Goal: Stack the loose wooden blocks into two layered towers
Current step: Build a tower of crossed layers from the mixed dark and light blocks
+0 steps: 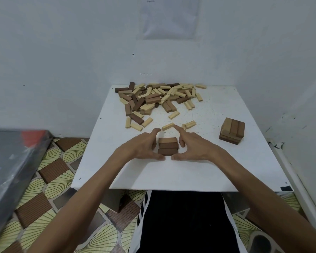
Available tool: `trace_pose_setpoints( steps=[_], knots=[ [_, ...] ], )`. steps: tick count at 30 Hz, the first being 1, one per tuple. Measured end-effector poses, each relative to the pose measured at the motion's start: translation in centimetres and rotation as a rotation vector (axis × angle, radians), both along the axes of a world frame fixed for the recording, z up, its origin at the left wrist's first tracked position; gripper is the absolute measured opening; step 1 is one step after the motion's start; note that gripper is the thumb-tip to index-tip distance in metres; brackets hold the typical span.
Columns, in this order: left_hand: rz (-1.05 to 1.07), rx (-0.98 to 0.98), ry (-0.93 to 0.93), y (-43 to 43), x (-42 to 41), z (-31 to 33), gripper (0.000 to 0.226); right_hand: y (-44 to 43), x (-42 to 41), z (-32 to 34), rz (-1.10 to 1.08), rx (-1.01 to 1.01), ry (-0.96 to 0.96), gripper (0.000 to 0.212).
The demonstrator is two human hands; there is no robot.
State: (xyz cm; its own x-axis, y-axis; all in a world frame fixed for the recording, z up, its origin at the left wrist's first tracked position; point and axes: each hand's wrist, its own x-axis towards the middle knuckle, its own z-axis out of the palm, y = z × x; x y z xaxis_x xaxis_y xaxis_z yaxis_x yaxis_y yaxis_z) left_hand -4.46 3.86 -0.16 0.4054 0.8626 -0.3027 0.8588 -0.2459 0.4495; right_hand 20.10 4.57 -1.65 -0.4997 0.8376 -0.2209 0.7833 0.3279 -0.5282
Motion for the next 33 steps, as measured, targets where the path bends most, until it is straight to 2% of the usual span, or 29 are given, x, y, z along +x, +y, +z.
trace_pose_setpoints(
  steps=[3,6,12,33],
  knots=[
    [-0.033,-0.005,0.005,0.2,0.6,0.2,0.084,0.3,-0.4,0.4,0.039,-0.029,-0.001,0.109],
    [-0.044,-0.019,-0.003,0.6,0.8,0.2,0.072,0.7,-0.6,0.6,0.047,-0.038,-0.004,0.086],
    [-0.021,-0.023,-0.053,0.8,0.6,-0.4,0.07,1.1,-0.7,0.5,0.027,-0.072,0.019,0.084],
    [0.008,0.005,0.02,0.9,1.3,-0.1,0.068,1.0,-0.9,0.9,0.01,-0.088,0.024,0.083]
  ],
)
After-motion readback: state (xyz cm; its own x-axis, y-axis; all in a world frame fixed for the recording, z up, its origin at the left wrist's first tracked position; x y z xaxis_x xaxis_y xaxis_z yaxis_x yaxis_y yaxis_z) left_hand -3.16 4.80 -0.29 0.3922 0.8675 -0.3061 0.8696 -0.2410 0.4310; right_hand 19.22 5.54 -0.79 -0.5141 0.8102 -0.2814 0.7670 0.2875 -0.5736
